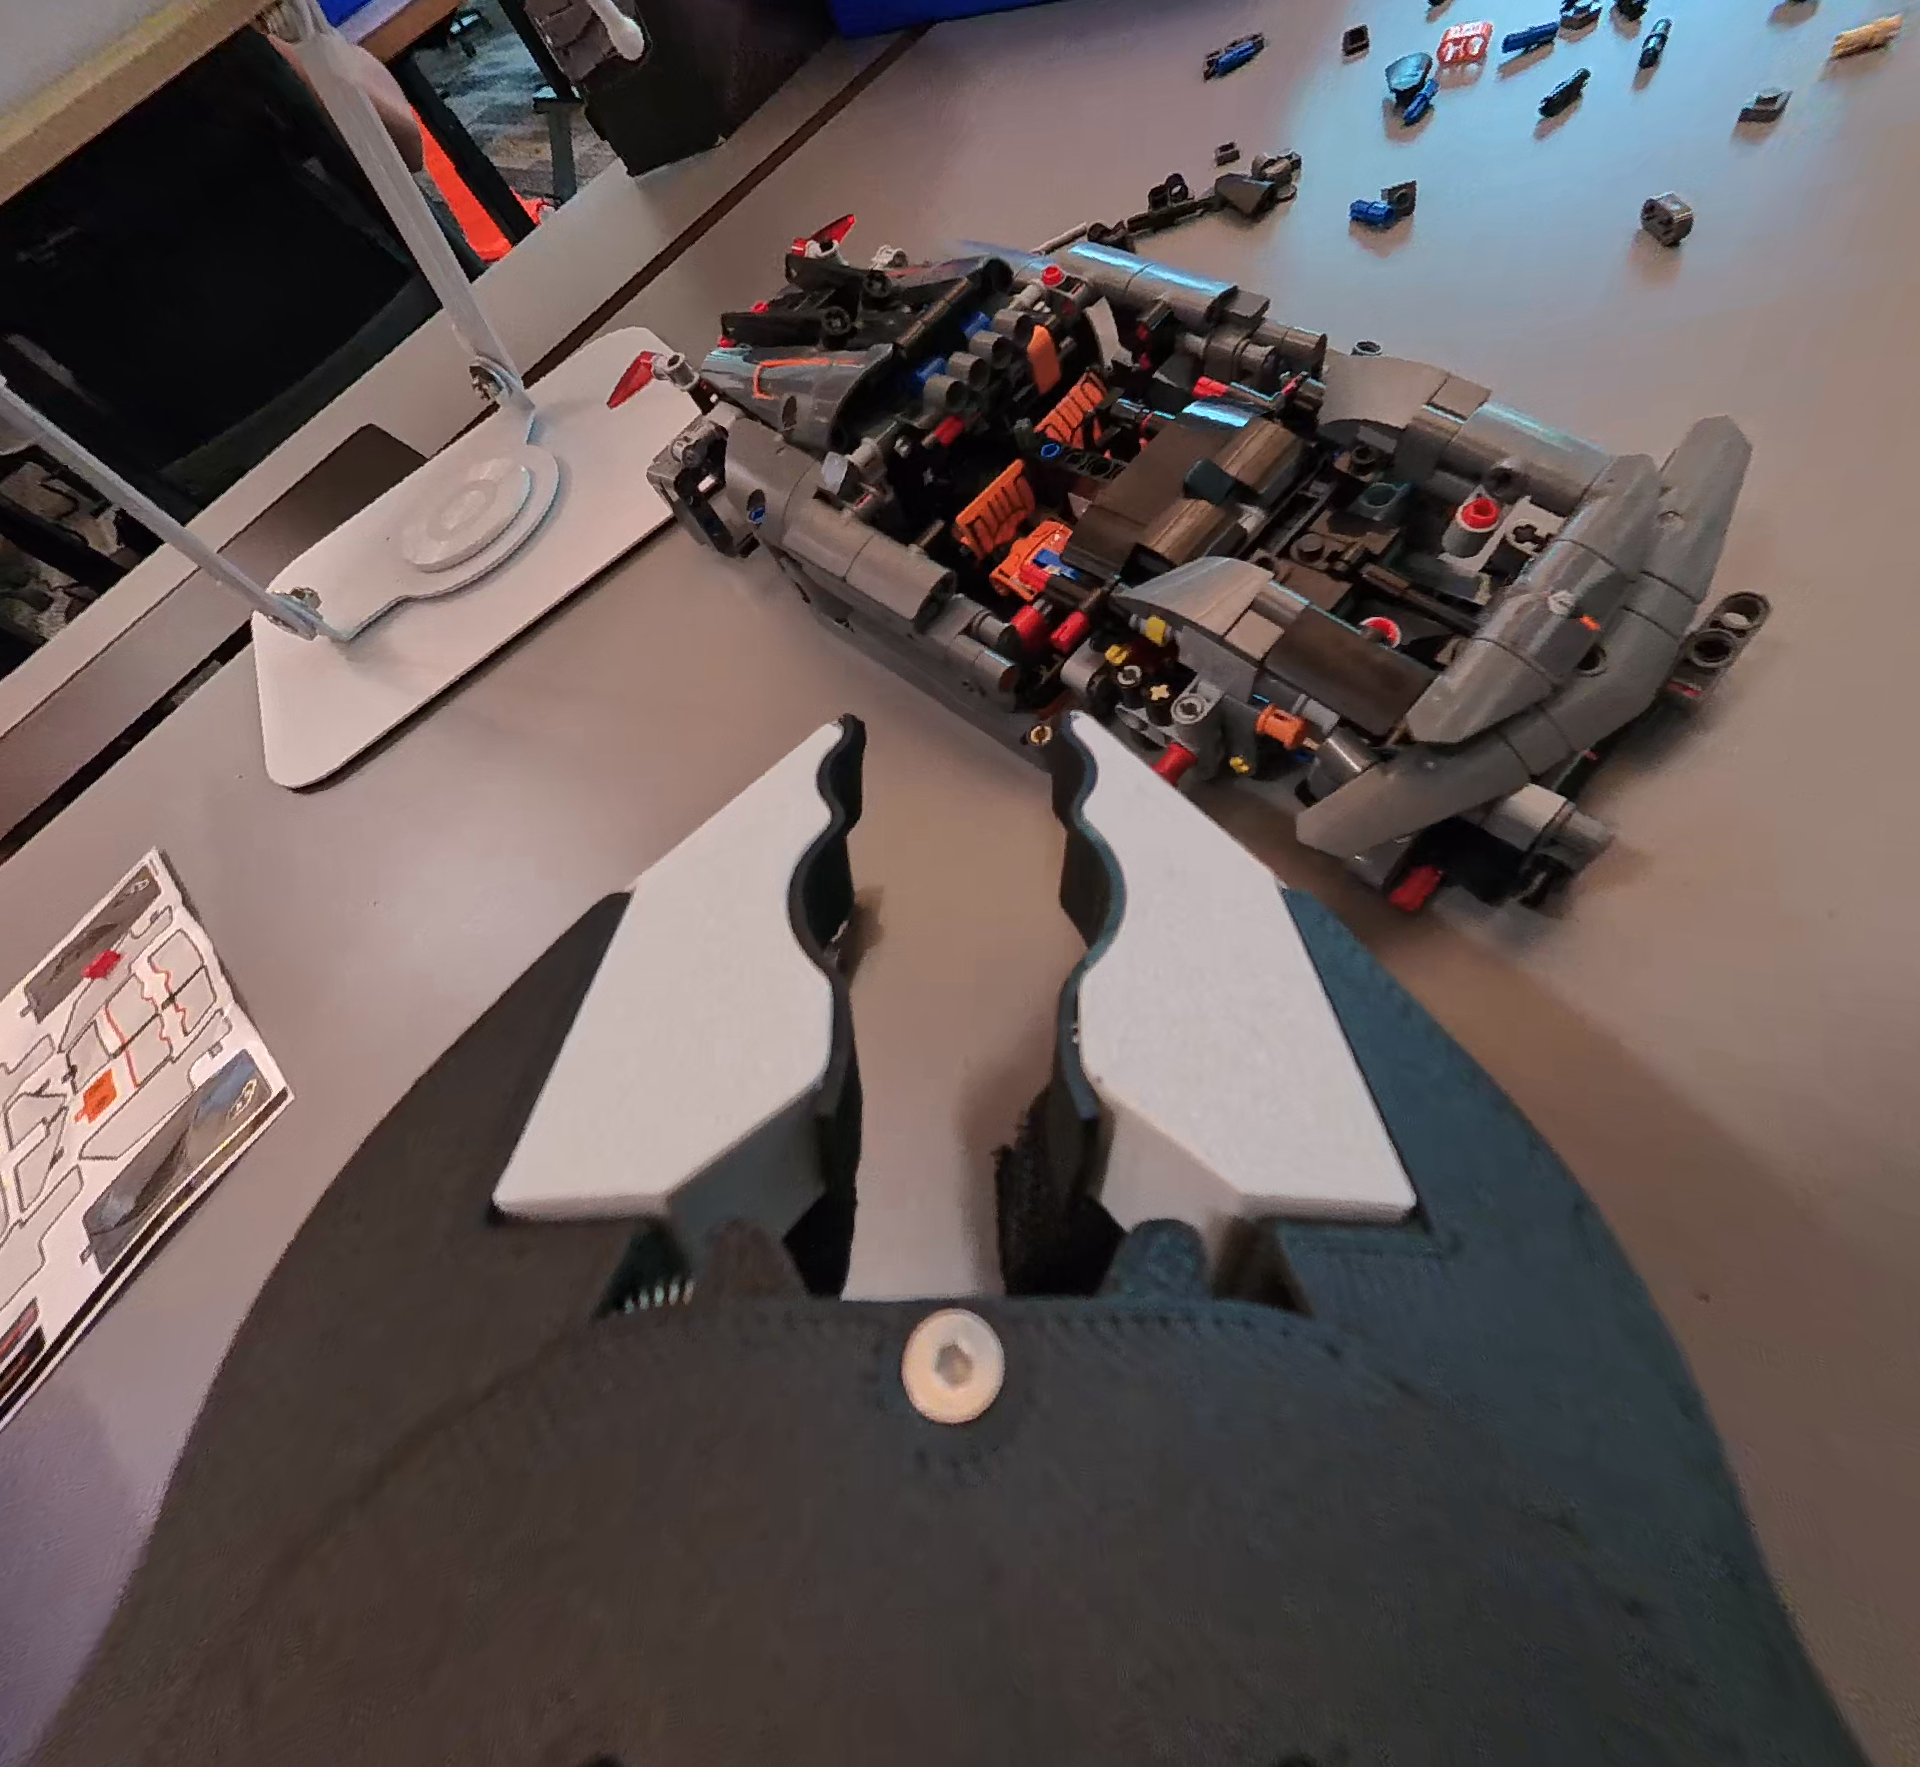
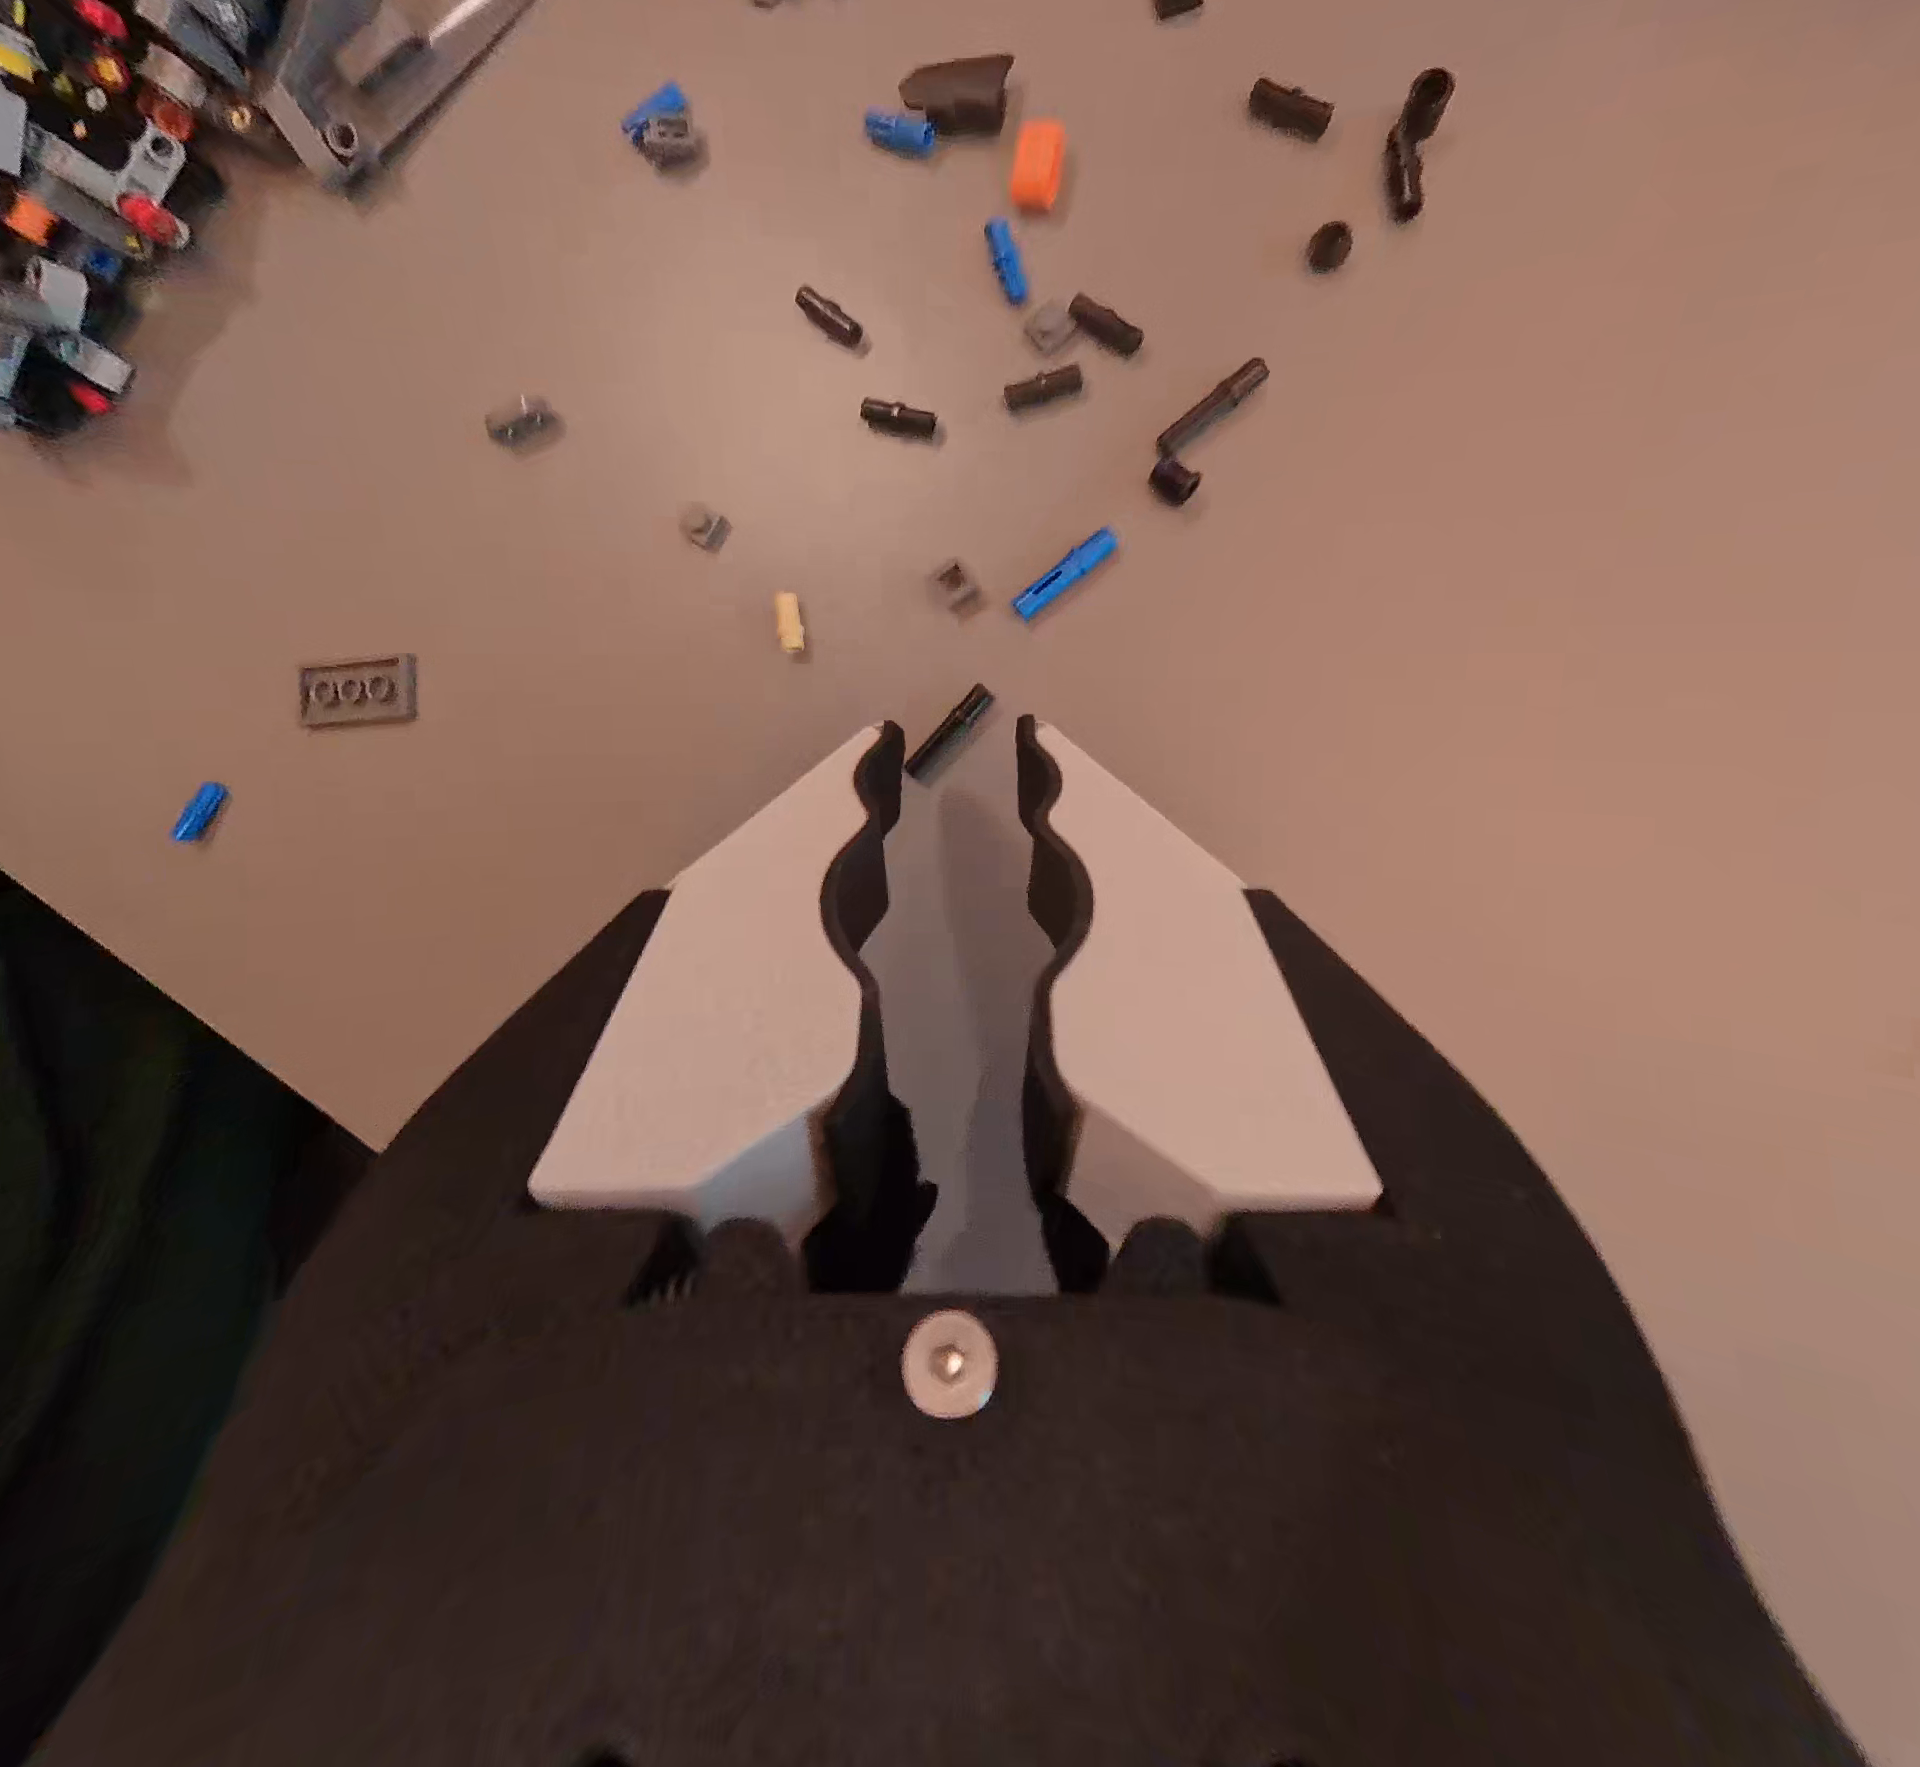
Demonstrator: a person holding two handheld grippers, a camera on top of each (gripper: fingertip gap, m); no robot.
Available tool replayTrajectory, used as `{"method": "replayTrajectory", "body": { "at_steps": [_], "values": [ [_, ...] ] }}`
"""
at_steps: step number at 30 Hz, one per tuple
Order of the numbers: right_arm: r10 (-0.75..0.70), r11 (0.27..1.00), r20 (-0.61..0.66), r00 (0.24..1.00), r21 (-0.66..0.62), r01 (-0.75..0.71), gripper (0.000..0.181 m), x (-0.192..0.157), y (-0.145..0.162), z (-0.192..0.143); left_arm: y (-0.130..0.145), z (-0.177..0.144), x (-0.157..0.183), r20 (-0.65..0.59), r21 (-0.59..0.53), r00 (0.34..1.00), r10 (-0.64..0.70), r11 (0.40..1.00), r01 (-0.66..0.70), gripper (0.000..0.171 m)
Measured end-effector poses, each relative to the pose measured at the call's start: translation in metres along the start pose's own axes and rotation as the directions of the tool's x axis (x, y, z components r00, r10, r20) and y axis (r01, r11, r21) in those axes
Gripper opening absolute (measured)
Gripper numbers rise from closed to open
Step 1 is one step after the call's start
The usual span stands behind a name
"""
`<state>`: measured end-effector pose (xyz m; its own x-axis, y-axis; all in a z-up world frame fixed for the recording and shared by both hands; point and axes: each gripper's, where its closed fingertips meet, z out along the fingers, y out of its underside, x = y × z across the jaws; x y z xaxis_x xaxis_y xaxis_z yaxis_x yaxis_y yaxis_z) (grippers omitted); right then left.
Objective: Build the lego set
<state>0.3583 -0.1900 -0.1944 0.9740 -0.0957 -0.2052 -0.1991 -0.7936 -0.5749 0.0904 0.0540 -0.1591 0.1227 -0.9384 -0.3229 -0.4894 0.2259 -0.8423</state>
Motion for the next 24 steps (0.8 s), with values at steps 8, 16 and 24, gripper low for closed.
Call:
{"method": "replayTrajectory", "body": {
  "at_steps": [8,16,24],
  "values": [
    [-0.046,0.999,0.009,0.999,-0.028,0.046,0.002,-0.002,0.002,0.017,0.001,-0.002,0.001,0.016,-0.007,1.0,0.016,1.0,-0.016,0.035],
    [-0.022,0.999,-0.045,0.999,0.046,0.024,0.013,0.014,-0.014,0.014,0.003,0.0,-0.001,0.009,-0.011,1.0,0.003,1.0,-0.003,0.035],
    [-0.023,0.988,-0.084,0.996,0.151,0.036,0.019,0.028,-0.04,0.007,0.005,0.001,-0.002,0.012,-0.016,1.0,0.001,1.0,-0.001,0.035]
  ]
}}
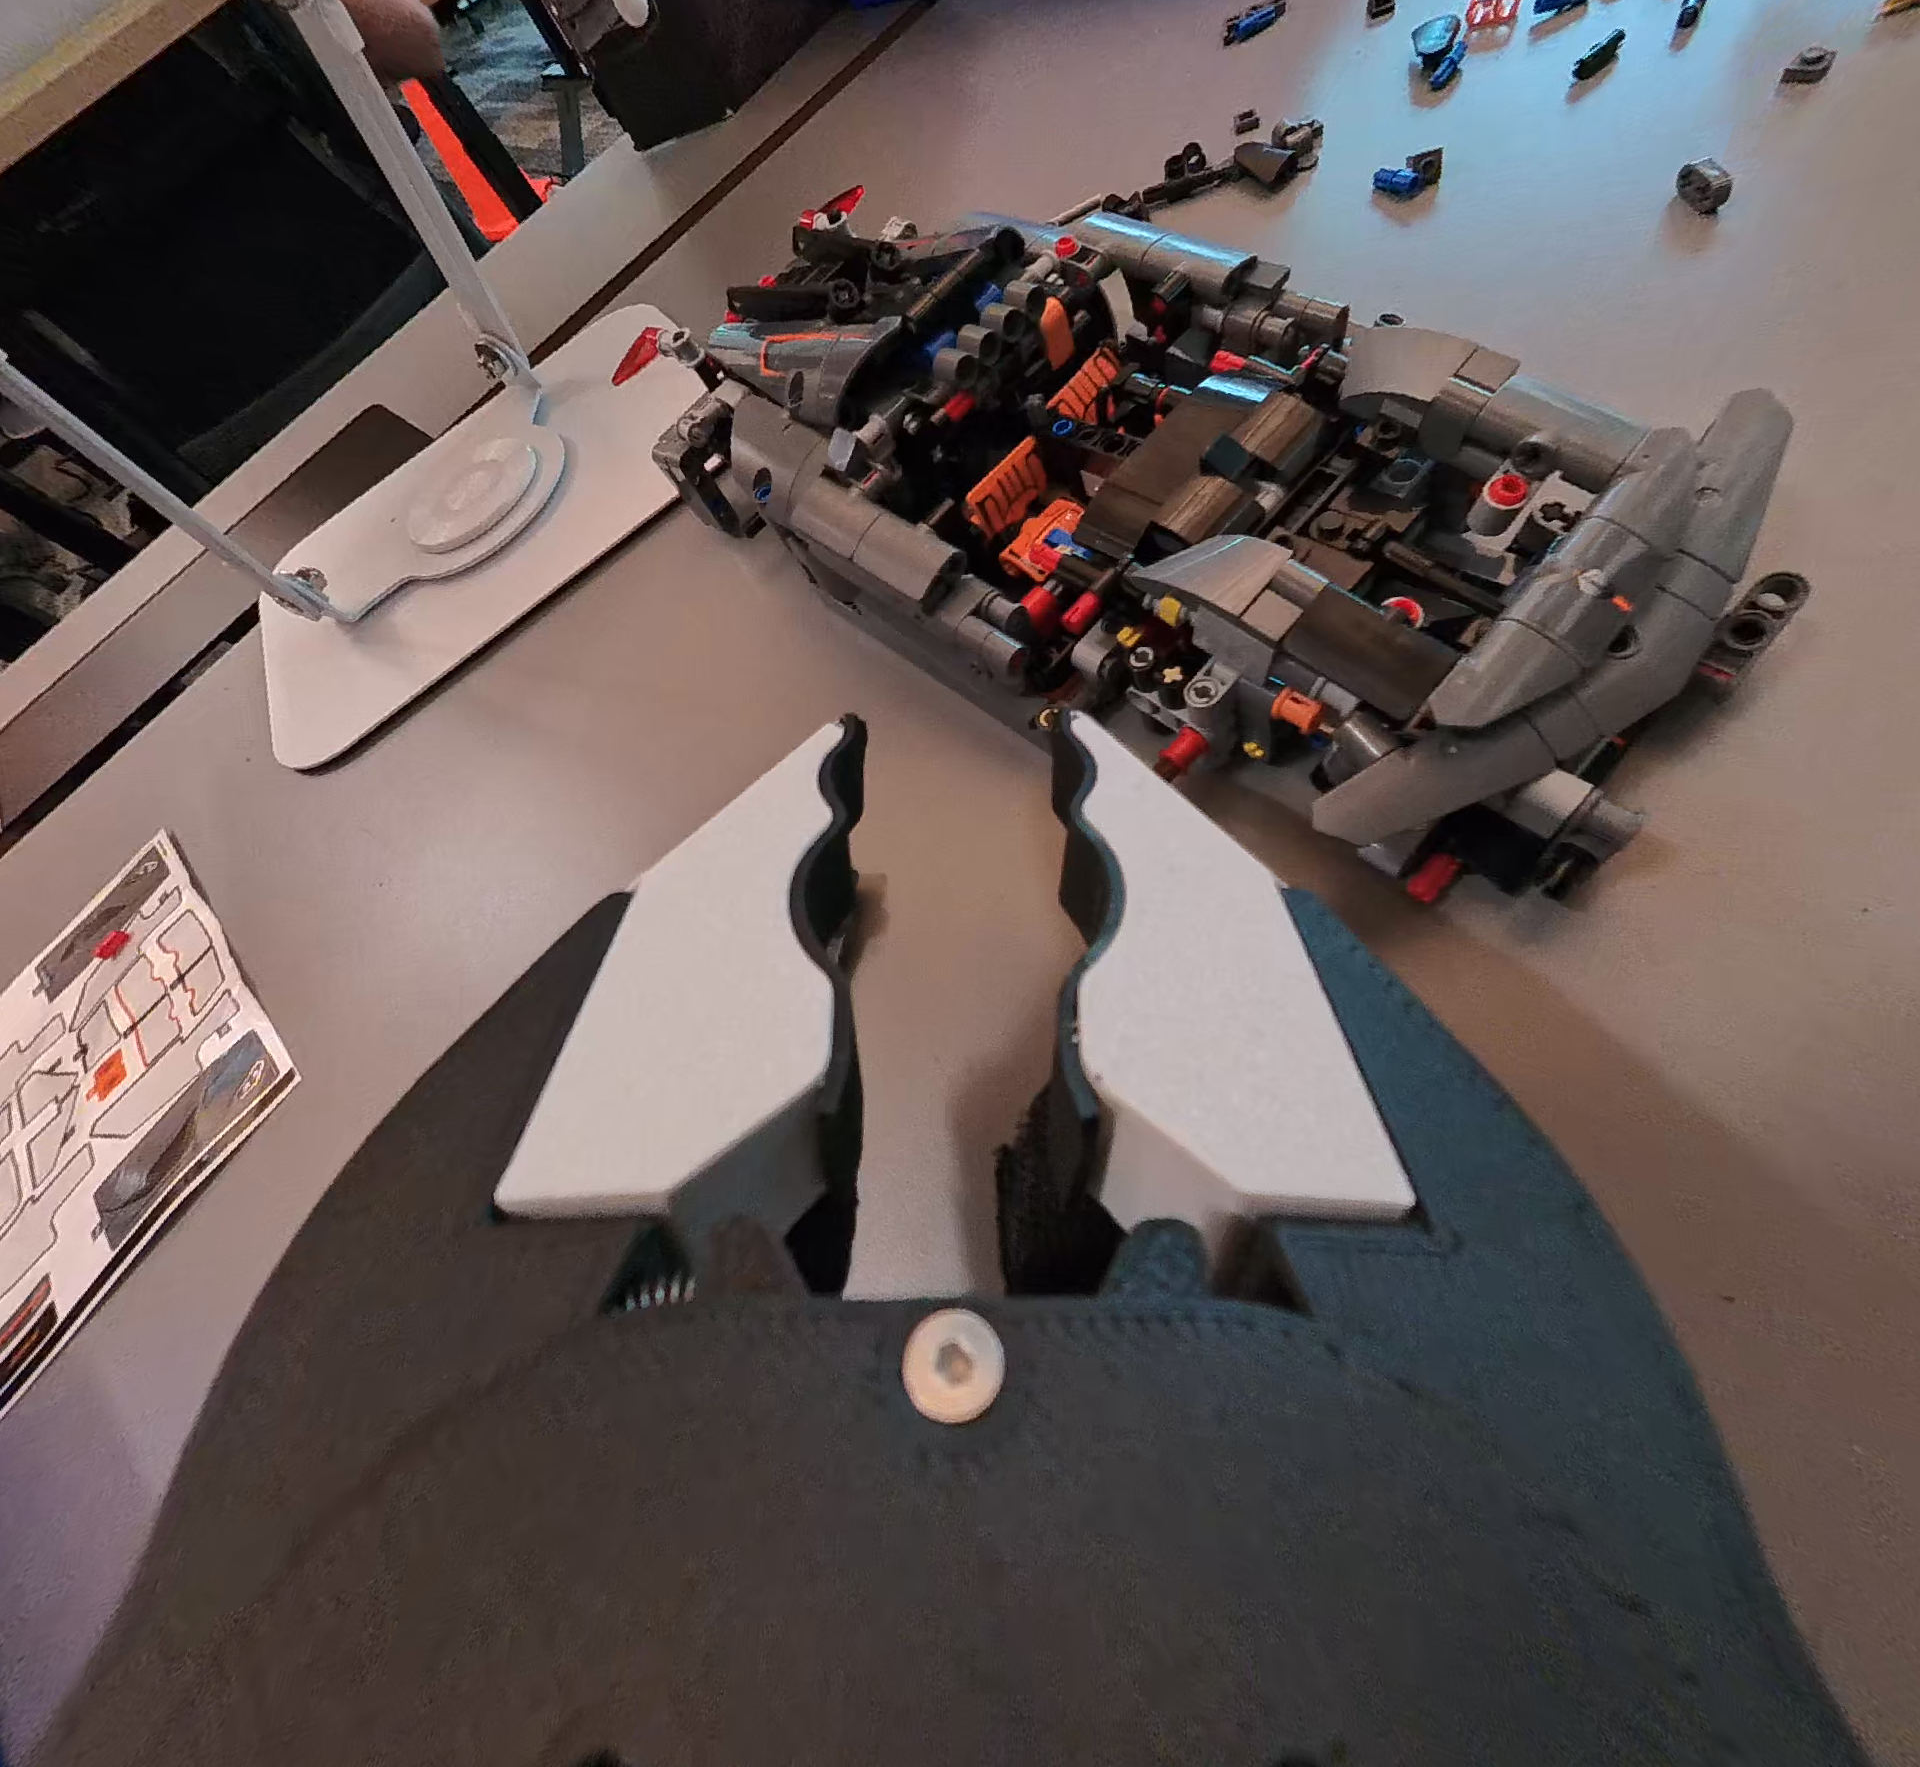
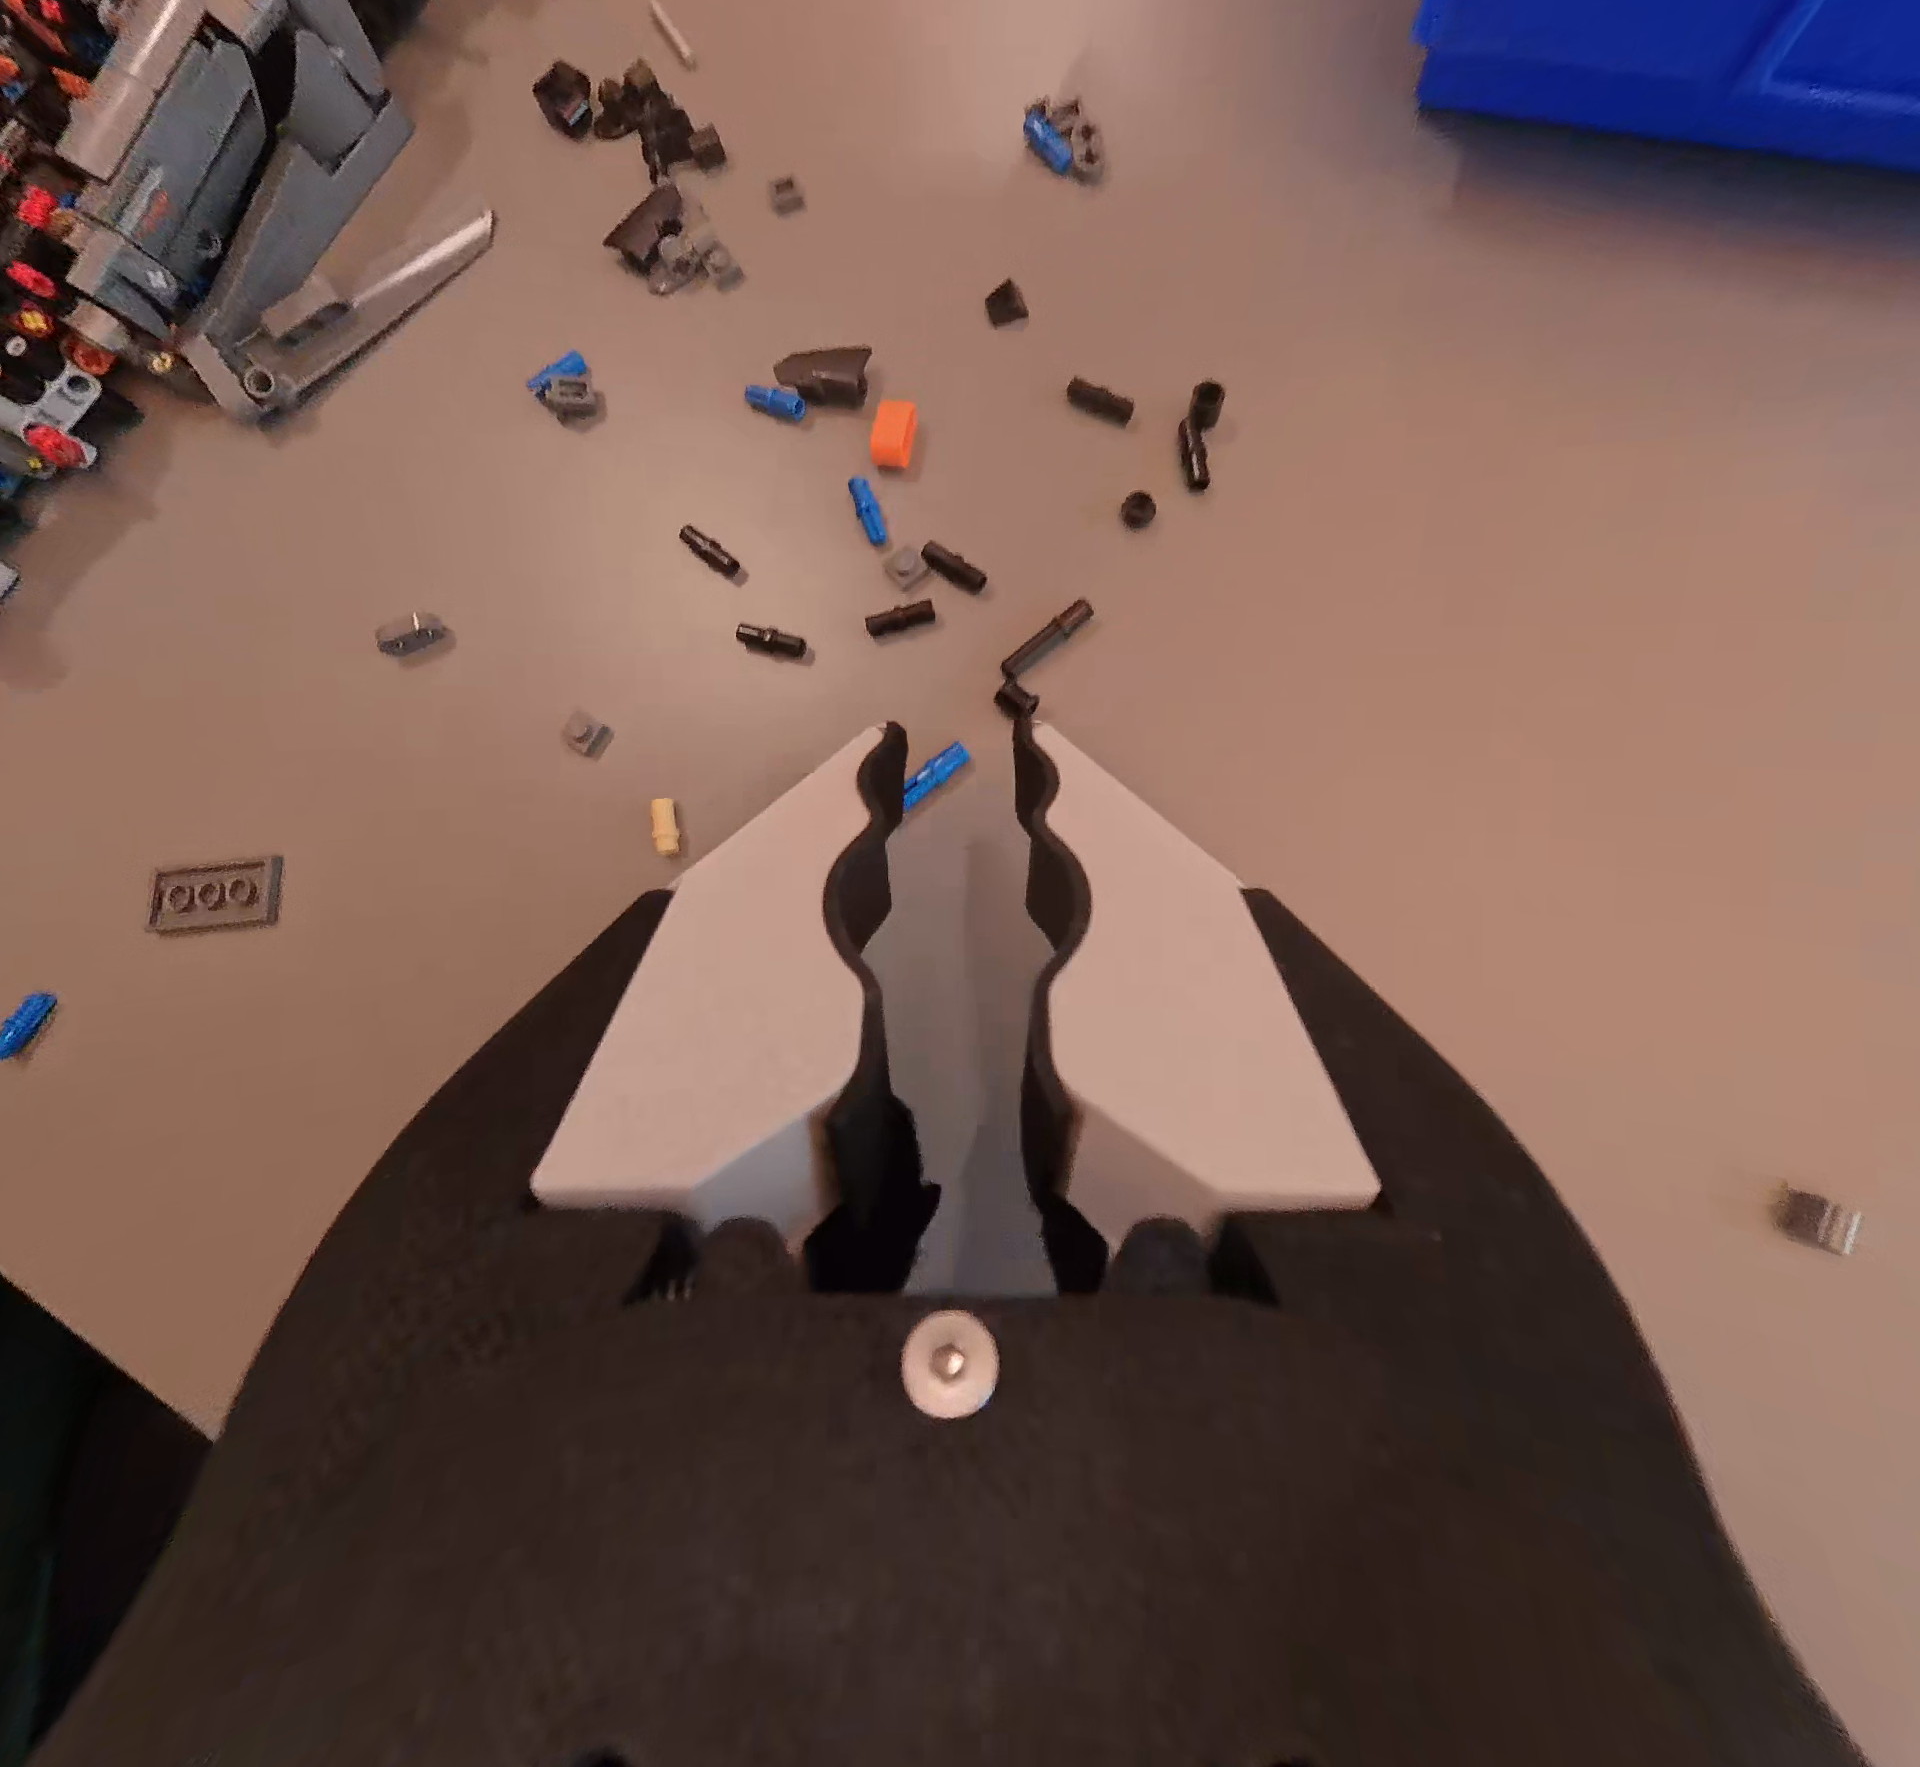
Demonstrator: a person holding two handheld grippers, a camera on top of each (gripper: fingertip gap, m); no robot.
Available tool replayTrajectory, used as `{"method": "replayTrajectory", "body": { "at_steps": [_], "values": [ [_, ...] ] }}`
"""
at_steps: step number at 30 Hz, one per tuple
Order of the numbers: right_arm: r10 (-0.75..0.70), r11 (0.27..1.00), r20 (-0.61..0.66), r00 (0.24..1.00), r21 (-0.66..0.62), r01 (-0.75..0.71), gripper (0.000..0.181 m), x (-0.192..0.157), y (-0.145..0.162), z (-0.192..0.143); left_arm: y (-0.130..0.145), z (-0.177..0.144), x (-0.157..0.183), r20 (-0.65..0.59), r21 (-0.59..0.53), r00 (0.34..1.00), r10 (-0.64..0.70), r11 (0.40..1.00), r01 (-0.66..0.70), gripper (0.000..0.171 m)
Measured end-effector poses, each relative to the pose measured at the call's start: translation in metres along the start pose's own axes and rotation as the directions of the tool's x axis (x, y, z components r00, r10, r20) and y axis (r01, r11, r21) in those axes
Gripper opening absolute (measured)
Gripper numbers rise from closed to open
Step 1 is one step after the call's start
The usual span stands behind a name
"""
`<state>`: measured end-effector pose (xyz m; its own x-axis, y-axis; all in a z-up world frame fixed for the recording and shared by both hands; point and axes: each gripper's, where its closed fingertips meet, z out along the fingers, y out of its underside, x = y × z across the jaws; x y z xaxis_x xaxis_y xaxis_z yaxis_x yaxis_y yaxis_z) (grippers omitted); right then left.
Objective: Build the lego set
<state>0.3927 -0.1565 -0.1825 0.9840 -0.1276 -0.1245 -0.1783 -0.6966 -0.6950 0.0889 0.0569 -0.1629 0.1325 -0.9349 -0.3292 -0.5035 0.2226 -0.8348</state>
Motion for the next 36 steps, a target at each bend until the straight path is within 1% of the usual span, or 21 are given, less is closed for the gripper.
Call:
{"method": "replayTrajectory", "body": {
  "at_steps": [3,7,10,13,16,21,23,27,30,33,36],
  "values": [
    [-0.016,1.0,0.026,1.0,0.019,0.015,0.022,-0.004,-0.008,0.004,0.0,0.0,-0.001,0.001,-0.001,1.0,-0.002,1.0,0.002,0.034],
    [-0.058,0.997,0.025,0.998,0.045,0.057,0.023,-0.008,-0.017,0.008,0.001,0.0,-0.001,0.003,-0.002,1.0,-0.001,1.0,0.001,0.034],
    [-0.066,0.994,0.007,0.998,0.087,0.065,0.021,-0.006,-0.026,0.009,0.0,0.0,-0.002,0.007,-0.001,1.0,-0.001,1.0,0.001,0.034],
    [-0.049,0.99,-0.029,0.998,0.133,0.052,0.023,0.004,-0.031,0.011,-0.001,-0.002,-0.002,0.013,0.005,1.0,0.003,1.0,-0.003,0.034],
    [-0.022,0.987,-0.068,0.997,0.159,0.033,0.025,0.017,-0.03,0.015,-0.005,-0.006,-0.002,0.027,0.015,0.999,0.019,1.0,-0.019,0.034],
    [0.005,0.981,-0.091,0.996,0.196,0.013,0.029,0.028,-0.028,0.024,-0.011,-0.019,0.001,0.037,0.035,0.999,0.035,0.999,-0.036,0.034],
    [0.008,0.986,-0.109,0.994,0.167,0.011,0.032,0.031,-0.024,0.029,-0.012,-0.026,0.001,0.042,0.04,0.998,0.036,0.998,-0.038,0.034],
    [-0.041,0.989,-0.192,0.981,0.134,0.067,0.032,0.038,-0.024,0.033,-0.014,-0.044,-0.001,0.07,0.051,0.996,0.054,0.997,-0.057,0.034],
    [-0.059,0.991,-0.24,0.969,0.104,0.086,0.032,0.043,-0.022,0.037,-0.018,-0.063,-0.004,0.091,0.083,0.995,0.05,0.995,-0.058,0.034],
    [-0.081,0.992,-0.274,0.958,0.072,0.105,0.031,0.047,-0.02,0.041,-0.028,-0.089,-0.011,0.103,0.133,0.994,0.039,0.99,-0.053,0.033],
    [-0.099,0.99,-0.301,0.948,0.064,0.123,0.029,0.048,-0.02,0.041,-0.037,-0.122,-0.025,0.13,0.187,0.991,0.033,0.981,-0.057,0.031]
  ]
}}
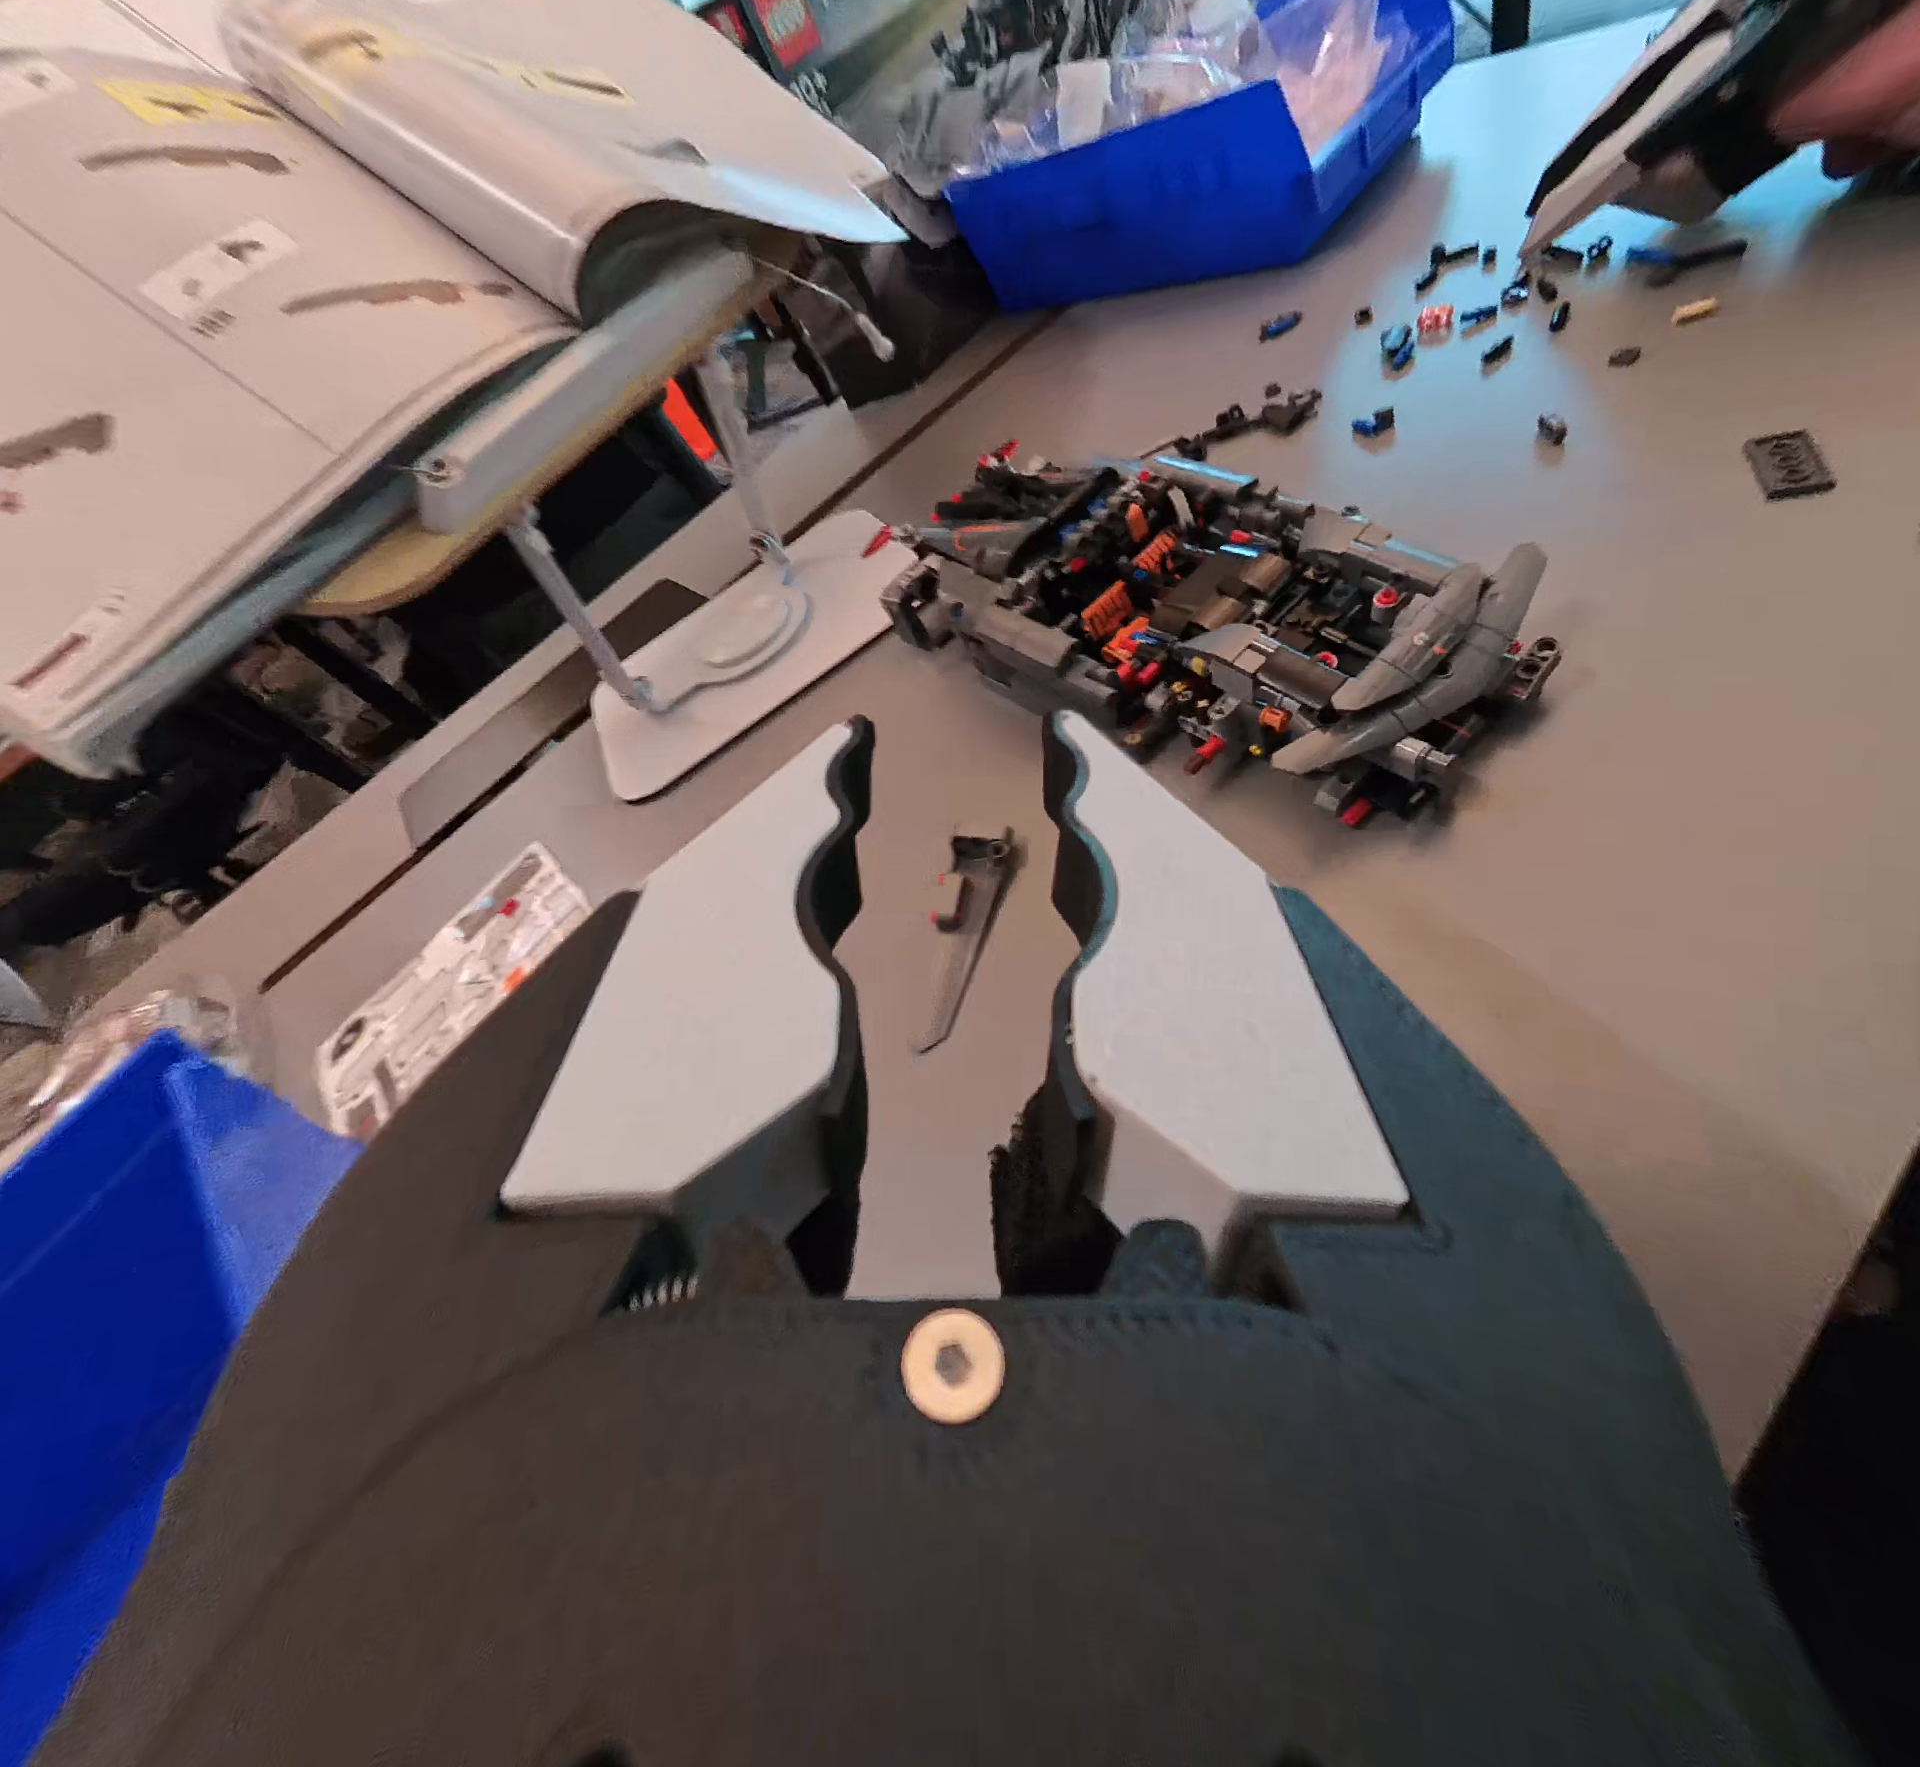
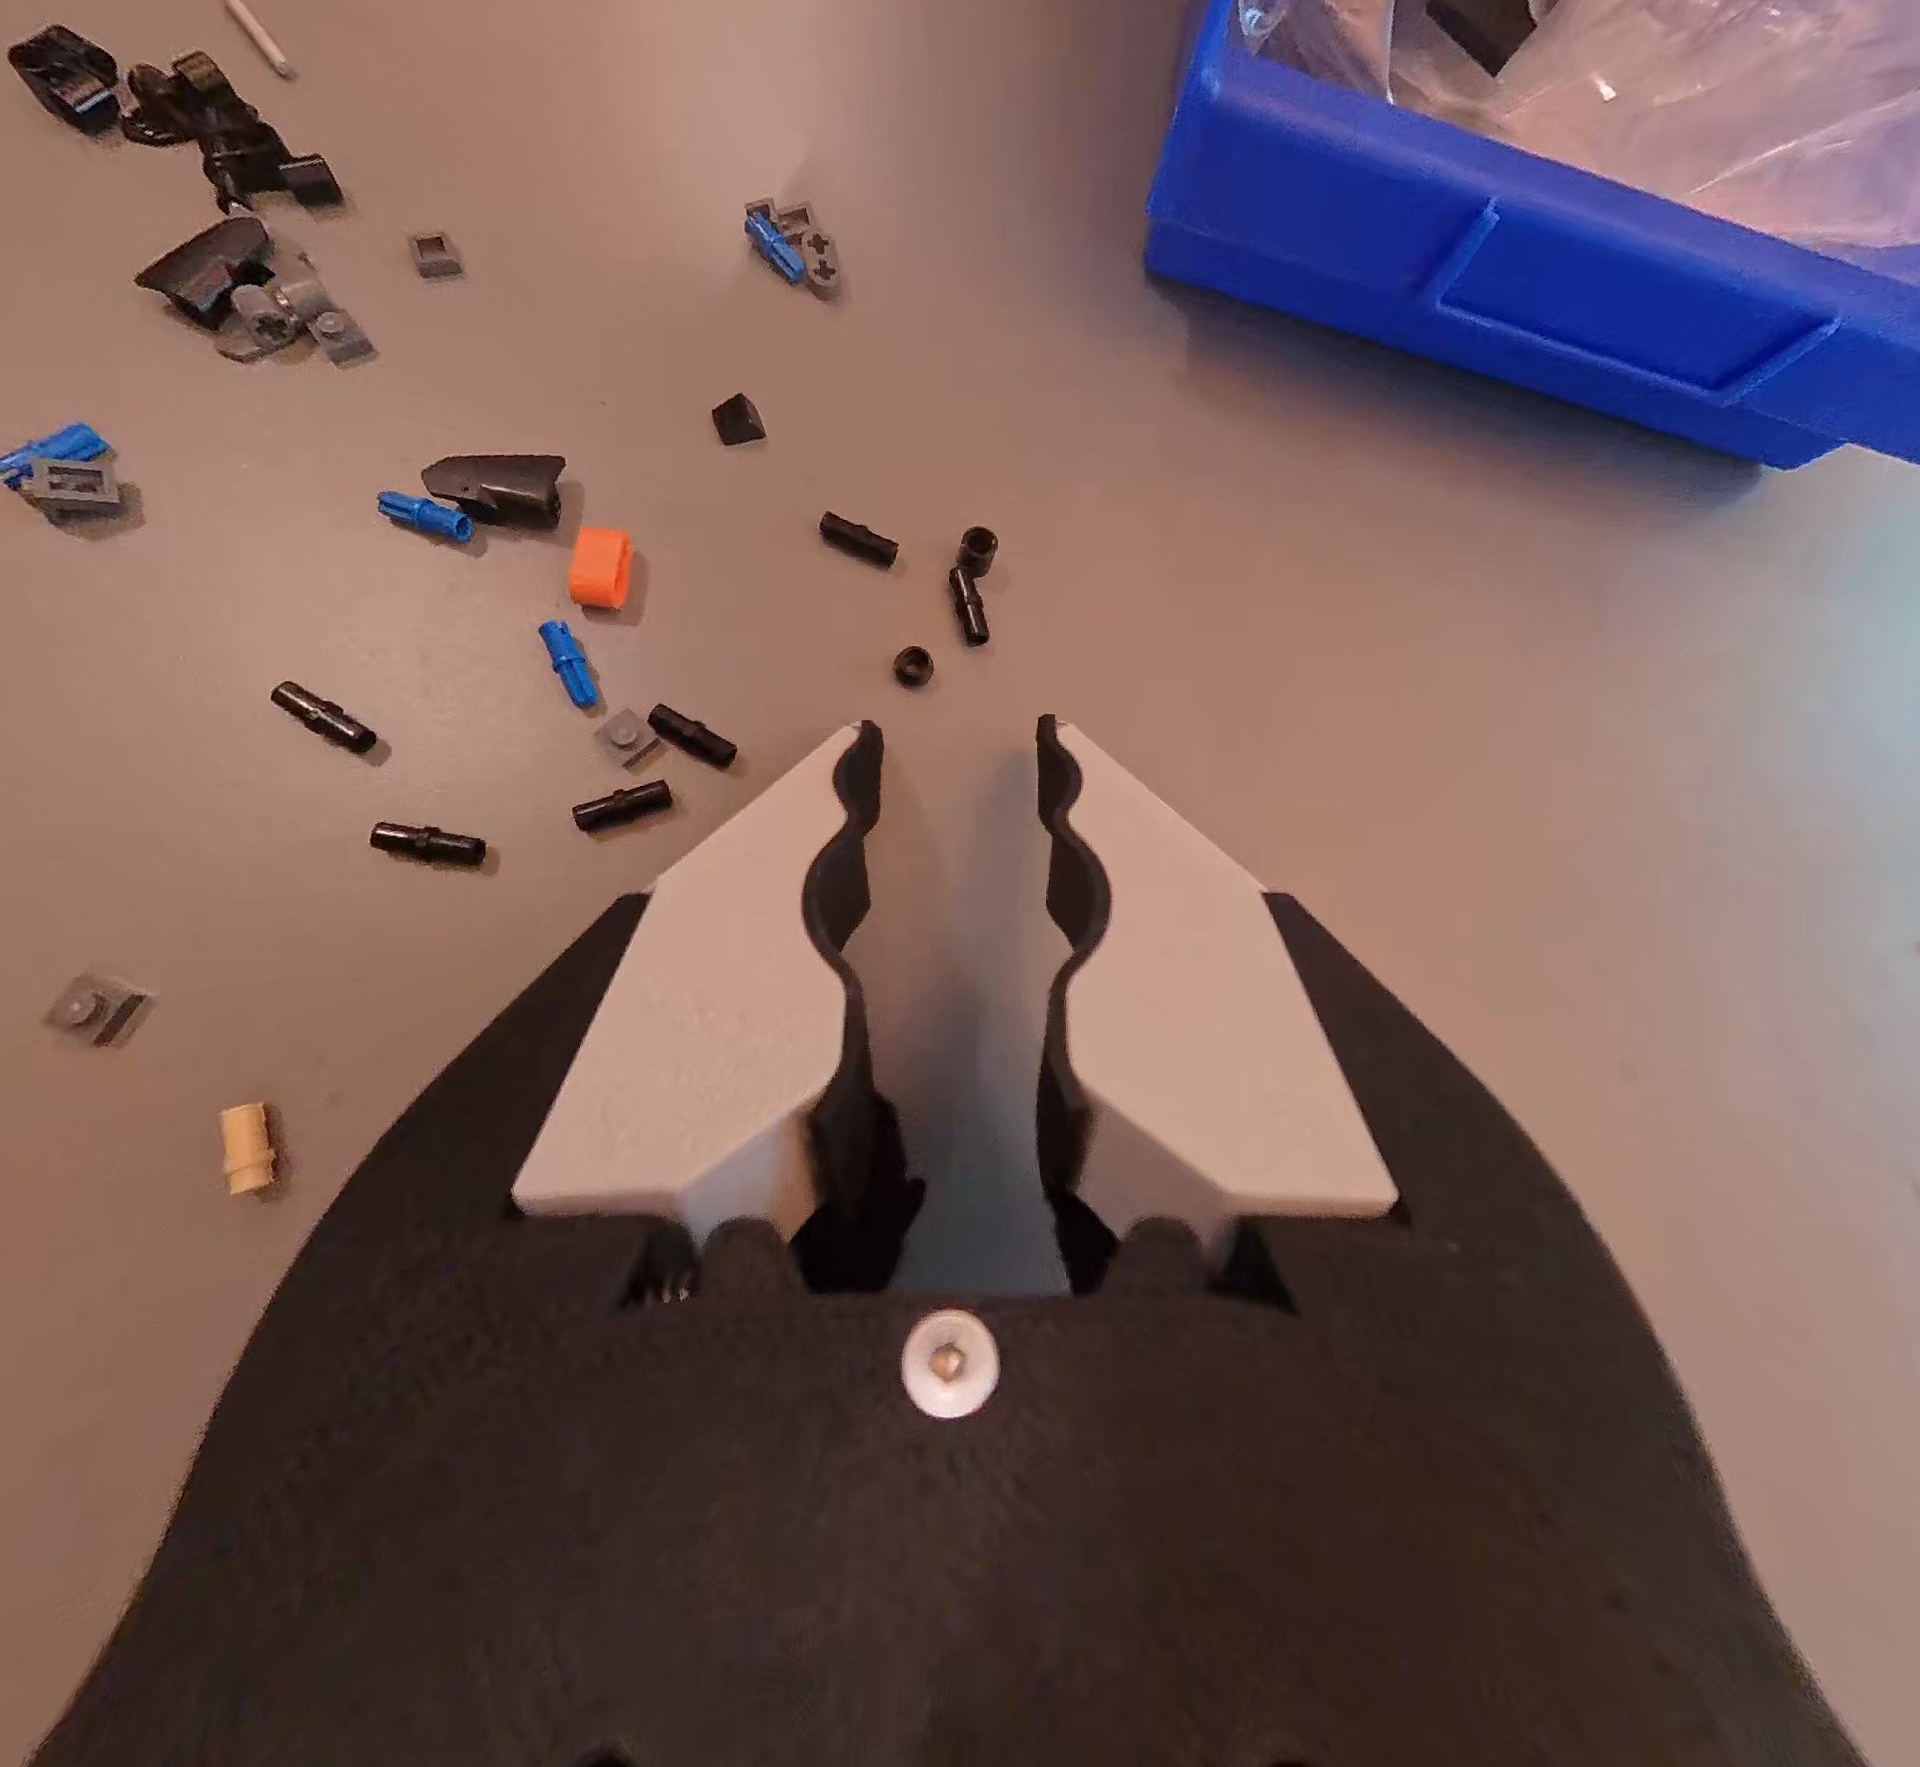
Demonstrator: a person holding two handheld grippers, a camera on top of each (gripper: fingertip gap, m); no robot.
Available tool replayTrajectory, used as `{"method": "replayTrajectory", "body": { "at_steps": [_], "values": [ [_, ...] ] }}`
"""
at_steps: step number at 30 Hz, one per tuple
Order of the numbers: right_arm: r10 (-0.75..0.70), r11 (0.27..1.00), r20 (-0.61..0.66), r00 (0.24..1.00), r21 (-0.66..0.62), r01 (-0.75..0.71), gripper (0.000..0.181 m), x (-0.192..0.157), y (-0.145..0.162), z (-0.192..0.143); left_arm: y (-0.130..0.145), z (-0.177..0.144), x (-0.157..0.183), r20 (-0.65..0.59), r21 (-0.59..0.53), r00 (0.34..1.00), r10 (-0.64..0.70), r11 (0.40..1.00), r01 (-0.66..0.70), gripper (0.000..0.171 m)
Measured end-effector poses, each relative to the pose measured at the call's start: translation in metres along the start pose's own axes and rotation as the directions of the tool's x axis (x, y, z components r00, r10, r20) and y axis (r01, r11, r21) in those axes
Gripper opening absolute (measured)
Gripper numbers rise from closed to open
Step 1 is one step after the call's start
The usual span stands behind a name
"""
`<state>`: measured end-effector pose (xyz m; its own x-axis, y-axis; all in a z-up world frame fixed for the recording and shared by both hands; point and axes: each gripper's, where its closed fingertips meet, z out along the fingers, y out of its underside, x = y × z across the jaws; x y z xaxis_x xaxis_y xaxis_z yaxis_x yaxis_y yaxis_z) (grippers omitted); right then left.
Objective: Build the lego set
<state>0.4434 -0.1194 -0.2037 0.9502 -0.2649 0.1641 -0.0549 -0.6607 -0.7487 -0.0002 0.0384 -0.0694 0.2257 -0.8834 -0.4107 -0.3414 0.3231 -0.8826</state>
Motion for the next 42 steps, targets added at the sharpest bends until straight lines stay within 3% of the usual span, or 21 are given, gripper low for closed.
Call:
{"method": "replayTrajectory", "body": {
  "at_steps": [6,11,14,19,23,26,34,38,42],
  "values": [
    [-0.038,0.999,-0.047,0.998,0.015,0.039,0.028,0.002,-0.002,-0.001,0.007,-0.074,-0.072,0.177,-0.027,0.983,0.05,0.999,-0.046,0.031],
    [-0.058,0.998,-0.067,0.996,0.009,0.058,0.027,0.003,-0.002,0.0,0.075,-0.132,-0.14,0.282,-0.296,0.958,0.055,0.955,0.032,0.033],
    [-0.063,0.998,-0.071,0.995,0.018,0.065,0.027,0.003,-0.003,0.0,0.11,-0.149,-0.155,0.266,-0.39,0.964,-0.018,0.912,0.125,0.031],
    [-0.076,0.997,-0.079,0.994,0.007,0.077,0.025,0.004,-0.003,0.002,0.187,-0.145,-0.148,0.106,-0.652,0.992,-0.073,0.748,0.124,0.033],
    [-0.08,0.997,-0.082,0.993,0.008,0.081,0.025,0.003,-0.002,0.002,0.22,-0.136,-0.146,0.038,-0.762,0.985,-0.17,0.632,0.139,0.029],
    [-0.08,0.997,-0.082,0.993,0.008,0.081,0.025,0.004,-0.002,0.002,0.231,-0.131,-0.142,0.003,-0.801,0.975,-0.224,0.584,0.136,0.024],
    [-0.076,0.997,-0.076,0.994,0.007,0.077,0.024,0.003,-0.002,0.002,0.248,-0.132,-0.139,-0.09,-0.876,0.966,-0.242,0.481,0.039,0.037],
    [-0.075,0.997,-0.077,0.994,0.006,0.075,0.024,0.004,-0.002,0.002,0.251,-0.136,-0.142,-0.127,-0.902,0.963,-0.238,0.431,-0.012,0.034],
    [-0.075,0.997,-0.079,0.994,0.005,0.076,0.023,0.004,-0.002,0.002,0.25,-0.132,-0.136,-0.179,-0.896,0.947,-0.266,0.441,-0.046,0.018]
  ]
}}
